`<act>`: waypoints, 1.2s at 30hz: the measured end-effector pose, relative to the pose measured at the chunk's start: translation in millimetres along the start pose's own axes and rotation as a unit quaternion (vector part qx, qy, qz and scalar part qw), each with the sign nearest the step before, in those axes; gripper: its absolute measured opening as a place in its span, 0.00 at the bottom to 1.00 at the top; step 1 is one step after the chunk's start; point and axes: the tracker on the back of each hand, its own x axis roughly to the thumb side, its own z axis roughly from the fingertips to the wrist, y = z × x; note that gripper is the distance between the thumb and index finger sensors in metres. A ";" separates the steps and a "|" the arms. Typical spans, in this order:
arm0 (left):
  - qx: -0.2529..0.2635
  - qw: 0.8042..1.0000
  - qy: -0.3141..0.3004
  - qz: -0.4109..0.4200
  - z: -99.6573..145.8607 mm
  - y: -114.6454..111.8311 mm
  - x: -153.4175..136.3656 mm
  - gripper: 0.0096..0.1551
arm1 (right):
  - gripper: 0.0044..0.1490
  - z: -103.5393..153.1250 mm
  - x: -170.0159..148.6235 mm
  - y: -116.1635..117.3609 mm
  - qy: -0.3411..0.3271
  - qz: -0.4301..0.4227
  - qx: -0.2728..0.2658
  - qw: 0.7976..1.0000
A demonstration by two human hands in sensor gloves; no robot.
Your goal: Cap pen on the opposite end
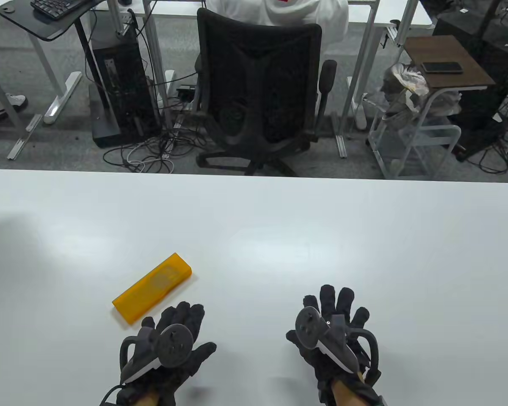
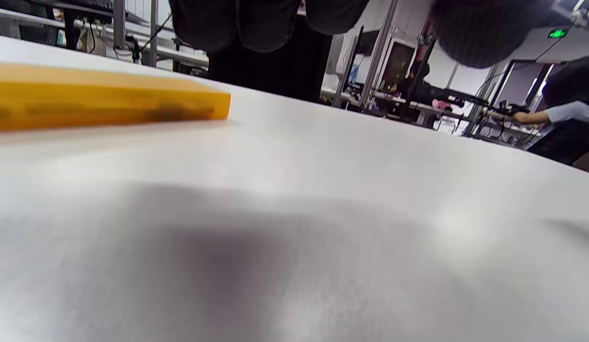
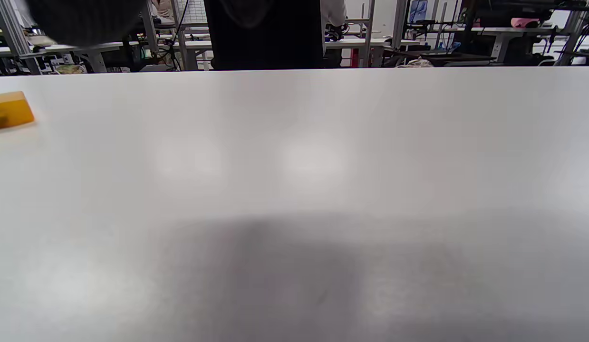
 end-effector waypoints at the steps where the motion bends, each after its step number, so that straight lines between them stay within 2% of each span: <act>1: -0.010 1.000 0.003 -0.002 -1.3 -1.3 -1.0 0.52 | 0.55 -1.0 1.0 1.5 -0.004 -0.005 0.004 1.000; 9: 0.002 1.000 0.007 0.018 4.7 1.2 -10.1 0.52 | 0.55 -0.6 0.1 6.4 -0.005 0.002 0.013 1.000; 18: 0.011 1.000 0.020 0.019 0.0 2.0 -18.4 0.53 | 0.55 -2.0 4.4 10.4 -0.016 0.006 0.023 1.000; 20: 0.023 0.998 0.055 0.006 -6.9 8.9 -33.3 0.52 | 0.55 -2.6 5.5 11.6 -0.022 0.003 0.026 0.999; 22: 0.033 0.993 0.113 -0.025 -19.6 22.6 -61.6 0.51 | 0.55 -2.9 7.0 13.1 -0.025 0.002 0.029 0.999; 25: -0.002 0.983 0.179 -0.040 -34.4 34.1 -100.5 0.50 | 0.55 -2.6 7.4 13.9 -0.027 -0.002 0.033 0.999; 29: -0.075 0.978 0.195 -0.008 -46.6 22.2 -131.6 0.50 | 0.55 -4.9 6.5 15.5 -0.026 -0.022 0.039 0.999; 34: -0.078 0.979 0.186 -0.005 -53.8 11.6 -139.7 0.49 | 0.55 -6.1 8.7 17.0 -0.027 -0.018 0.040 0.999; 36: -0.059 0.981 0.183 -0.002 -54.7 7.5 -141.2 0.48 | 0.55 -6.2 10.0 16.8 -0.030 -0.018 0.035 0.999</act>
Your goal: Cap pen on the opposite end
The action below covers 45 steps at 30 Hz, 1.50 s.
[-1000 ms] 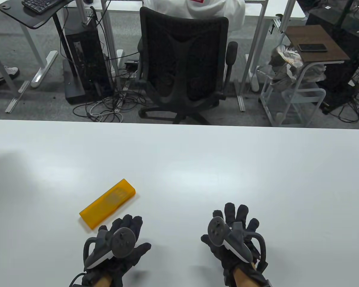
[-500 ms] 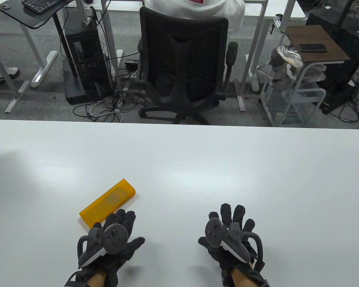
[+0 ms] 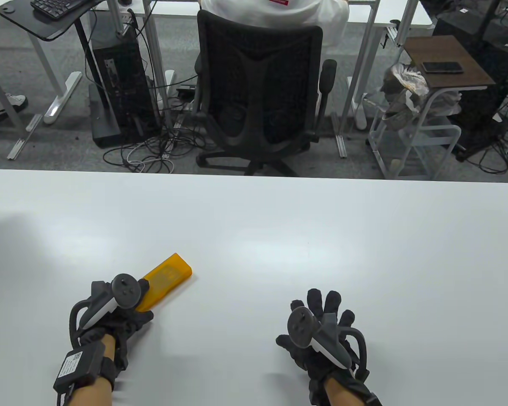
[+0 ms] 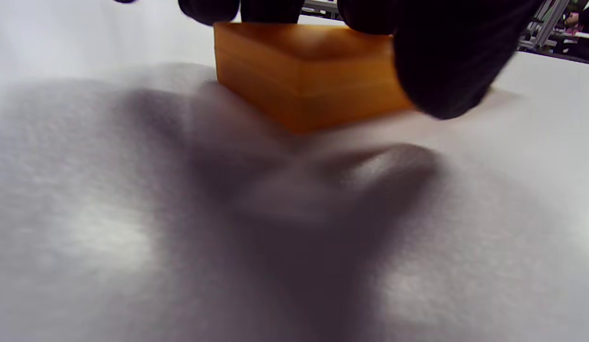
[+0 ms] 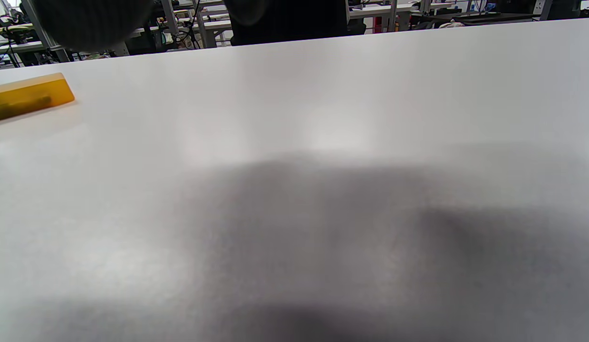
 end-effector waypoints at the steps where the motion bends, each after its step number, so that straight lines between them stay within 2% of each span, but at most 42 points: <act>1: 0.010 1.000 -0.002 0.002 -0.4 -1.0 -0.1 0.46 | 0.55 -0.1 0.2 0.2 0.000 0.000 -0.001 1.000; 7: 0.053 0.996 -0.016 0.069 -1.3 -3.2 -5.0 0.44 | 0.55 -0.3 1.4 0.0 0.001 0.004 0.002 1.000; 12: 0.074 0.994 -0.052 0.059 10.9 6.7 10.1 0.46 | 0.55 -0.9 1.9 -0.4 -0.002 0.001 -0.002 1.000; 17: 0.071 0.988 -0.136 0.037 36.7 8.0 57.1 0.48 | 0.56 0.8 9.3 -2.2 -0.030 -0.003 -0.013 0.999; 20: 0.056 0.979 -0.194 0.040 52.4 -6.3 91.6 0.49 | 0.58 4.0 19.1 -1.8 -0.060 0.005 -0.028 0.998; 25: 0.033 0.970 -0.241 0.012 60.8 -29.3 120.1 0.51 | 0.59 6.0 34.4 6.2 -0.103 0.043 -0.034 0.993; 28: 0.015 0.969 -0.246 0.008 59.1 -37.3 123.0 0.52 | 0.59 4.3 41.9 14.7 -0.114 0.077 -0.032 0.990; 36: 0.004 0.963 -0.271 0.006 57.4 -43.4 131.3 0.53 | 0.60 -9.0 63.2 32.6 -0.141 0.127 0.000 0.982; 39: 0.003 0.960 -0.280 -0.002 58.4 -44.6 138.6 0.53 | 0.58 -10.0 69.9 36.2 -0.147 0.162 -0.035 0.975; 42: 0.001 0.958 -0.286 0.003 58.6 -46.3 140.3 0.52 | 0.58 -13.2 70.7 38.5 -0.141 0.165 -0.028 0.976; 45: 0.013 0.959 -0.283 -0.005 59.2 -45.0 138.1 0.54 | 0.56 -14.7 69.4 40.3 -0.139 0.160 -0.048 0.976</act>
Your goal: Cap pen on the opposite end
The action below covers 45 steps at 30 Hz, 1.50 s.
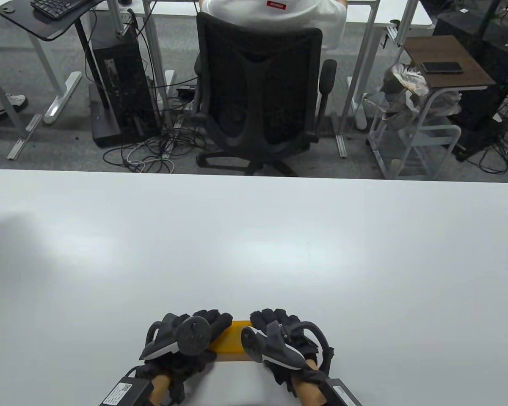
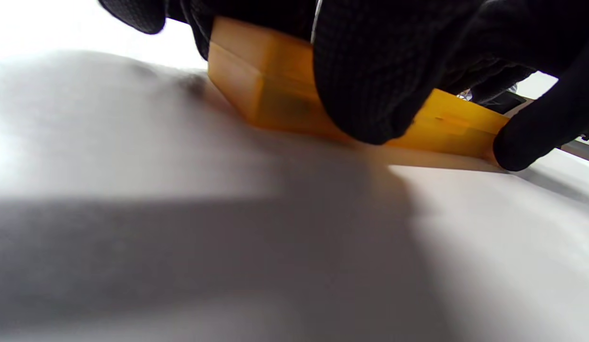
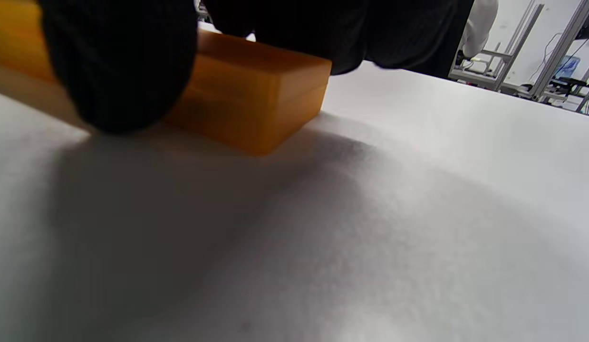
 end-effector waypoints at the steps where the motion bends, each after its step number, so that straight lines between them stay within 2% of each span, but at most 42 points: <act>1: 0.007 1.000 0.008 -0.010 1.1 1.1 -0.9 0.55 | 0.56 0.2 0.2 -0.1 -0.002 0.003 0.001 1.000; 3: -0.002 0.998 0.033 -0.054 2.2 1.7 -4.5 0.60 | 0.56 0.5 -1.3 0.4 -0.005 0.001 -0.005 1.000; 4: -0.005 0.997 0.033 -0.066 3.4 1.1 -7.7 0.58 | 0.56 0.6 -2.4 1.1 -0.005 -0.009 -0.007 1.000; 6: 0.009 0.999 0.038 -0.022 2.8 -0.3 -9.6 0.60 | 0.55 -0.5 -3.2 0.2 -0.007 -0.019 -0.003 1.000; 8: 0.009 0.999 0.043 -0.016 3.8 -2.8 -11.9 0.61 | 0.55 -5.5 -5.7 -4.0 -0.005 -0.041 0.019 0.999; 10: -0.001 0.999 0.051 0.009 4.8 -2.9 -17.8 0.64 | 0.53 -14.1 -17.9 -10.8 0.014 -0.111 0.064 0.992; 11: 0.000 0.998 0.057 0.016 4.8 -2.6 -20.1 0.66 | 0.52 -18.1 -26.7 -12.8 0.022 -0.165 0.095 0.982; 12: 0.000 0.997 0.060 0.037 5.3 -3.4 -22.1 0.68 | 0.49 -22.3 -38.3 -13.4 0.036 -0.235 0.130 0.963; 13: 0.005 0.997 0.067 0.048 5.8 -3.0 -23.2 0.70 | 0.46 -25.4 -47.0 -11.8 0.047 -0.292 0.154 0.943; 14: 0.007 0.996 0.071 0.060 6.3 -3.3 -25.3 0.73 | 0.43 -29.1 -57.8 -8.6 0.059 -0.363 0.175 0.913; 17: 0.002 0.994 0.081 0.080 7.5 -5.0 -28.2 0.80 | 0.35 -40.0 -74.6 -1.6 0.090 -0.473 0.150 0.863; 20: -0.001 0.994 0.082 0.076 9.0 -6.4 -24.3 0.82 | 0.32 -55.5 -75.6 3.3 0.137 -0.514 0.115 0.839; 21: 0.000 0.994 0.083 0.073 9.5 -6.6 -23.5 0.82 | 0.31 -59.0 -74.5 3.0 0.146 -0.512 0.115 0.839; 24: -0.001 0.995 0.078 0.055 9.5 -6.5 -19.2 0.78 | 0.30 -68.9 -68.1 4.2 0.186 -0.466 0.084 0.861; 26: -0.013 0.995 0.094 0.039 6.2 -6.2 -19.8 0.61 | 0.30 -70.3 -65.9 4.9 0.190 -0.457 0.077 0.866; 27: -0.003 0.995 0.089 0.036 6.1 -4.7 -18.3 0.56 | 0.31 -68.5 -65.5 3.6 0.191 -0.444 0.075 0.872; 30: -0.014 0.995 0.096 0.038 2.8 -2.7 -15.2 0.54 | 0.35 -56.3 -67.5 -3.5 0.181 -0.385 0.068 0.903; 32: -0.012 0.994 0.099 0.033 2.3 -2.3 -14.8 0.54 | 0.39 -38.7 -72.5 -14.9 0.187 -0.348 0.006 0.919; 34: -0.006 0.994 0.101 0.033 2.5 -2.4 -14.6 0.54 | 0.41 -14.0 -75.0 -30.1 0.177 -0.307 -0.082 0.932; 35: -0.005 0.994 0.102 0.032 2.3 -2.4 -14.2 0.54 | 0.38 -8.6 -73.5 -33.2 0.166 -0.294 -0.091 0.937; 39: 0.002 0.993 0.112 0.030 1.9 -2.5 -12.0 0.55 | 0.30 7.9 -43.9 -27.4 0.085 -0.178 -0.061 0.978; 43: 0.004 0.993 0.114 0.035 2.2 -3.8 -13.0 0.54 | 0.30 2.1 -16.7 -11.8 0.044 -0.086 -0.030 0.995; 45: 0.003 0.993 0.113 0.034 1.8 -3.5 -13.2 0.54 | 0.29 -1.2 -6.6 -10.2 0.026 -0.071 -0.038 0.996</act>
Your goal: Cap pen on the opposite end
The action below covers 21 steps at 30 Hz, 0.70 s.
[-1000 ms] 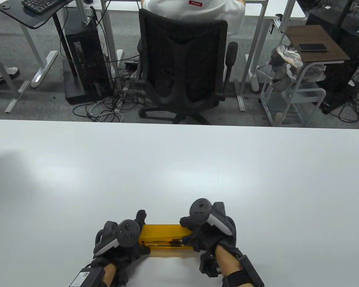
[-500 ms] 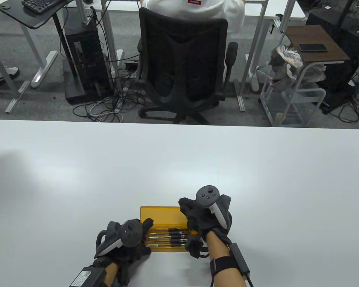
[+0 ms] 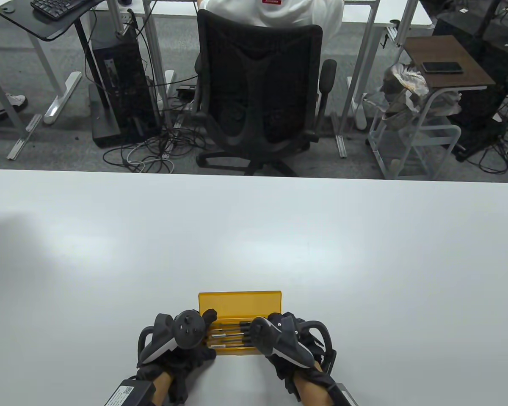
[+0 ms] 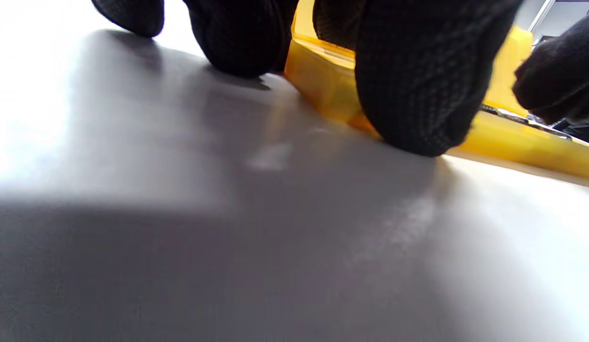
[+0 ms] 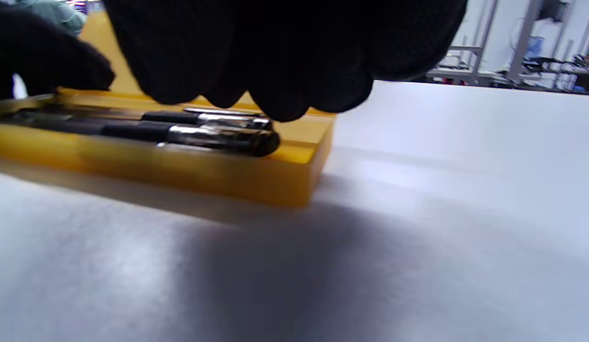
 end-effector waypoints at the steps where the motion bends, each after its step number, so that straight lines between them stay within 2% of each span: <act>1: -0.002 1.000 0.000 0.001 -0.2 0.4 -0.2 0.54 | 0.31 -1.6 5.3 2.6 -0.008 0.015 0.004 1.000; 4: -0.003 1.000 -0.001 0.001 -0.8 0.8 -0.8 0.54 | 0.35 -3.6 13.4 14.3 -0.022 0.068 0.037 0.997; 8: -0.001 1.000 -0.004 0.000 -0.7 0.8 -1.0 0.54 | 0.31 -3.7 15.8 15.7 -0.033 0.071 0.016 0.997; 14: -0.002 1.000 -0.005 0.000 -1.0 0.9 -1.2 0.54 | 0.30 -4.3 14.8 18.7 -0.032 0.043 -0.006 0.999; 17: -0.001 1.000 -0.005 -0.002 -0.7 0.6 -1.5 0.54 | 0.32 -6.8 15.9 19.2 -0.030 0.061 0.014 0.998; 19: 0.002 1.000 -0.006 -0.002 -0.3 0.3 -1.5 0.54 | 0.31 -10.9 16.5 19.1 -0.027 0.056 0.046 0.997; 21: 0.002 1.000 -0.006 -0.002 -0.3 0.2 -1.6 0.54 | 0.31 -11.5 17.5 19.1 -0.024 0.063 0.046 0.997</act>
